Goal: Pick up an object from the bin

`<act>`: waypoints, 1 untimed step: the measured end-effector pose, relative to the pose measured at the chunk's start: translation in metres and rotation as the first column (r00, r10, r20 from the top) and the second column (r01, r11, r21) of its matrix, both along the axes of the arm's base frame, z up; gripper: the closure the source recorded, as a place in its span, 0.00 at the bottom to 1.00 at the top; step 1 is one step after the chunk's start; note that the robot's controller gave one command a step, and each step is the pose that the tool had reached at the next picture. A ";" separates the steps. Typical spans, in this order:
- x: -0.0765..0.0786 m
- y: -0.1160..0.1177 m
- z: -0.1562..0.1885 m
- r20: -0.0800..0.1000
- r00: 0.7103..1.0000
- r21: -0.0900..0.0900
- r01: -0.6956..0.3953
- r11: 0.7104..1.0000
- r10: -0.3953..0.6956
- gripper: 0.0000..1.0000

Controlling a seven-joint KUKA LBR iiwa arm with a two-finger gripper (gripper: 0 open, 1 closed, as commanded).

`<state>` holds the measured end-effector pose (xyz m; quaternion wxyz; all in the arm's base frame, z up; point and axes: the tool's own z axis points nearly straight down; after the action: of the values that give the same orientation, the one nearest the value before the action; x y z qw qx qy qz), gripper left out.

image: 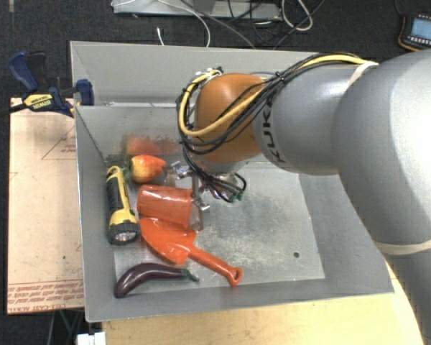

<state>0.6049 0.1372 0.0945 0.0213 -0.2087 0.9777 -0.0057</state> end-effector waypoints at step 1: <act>0.010 0.009 0.061 -0.015 1.000 0.009 -0.014 1.000 0.014 1.00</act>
Offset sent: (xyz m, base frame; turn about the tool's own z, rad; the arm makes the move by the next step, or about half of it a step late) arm 0.0000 0.0000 0.0000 0.0000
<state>0.6148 0.1466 0.1552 0.0150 -0.2156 0.9764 0.0003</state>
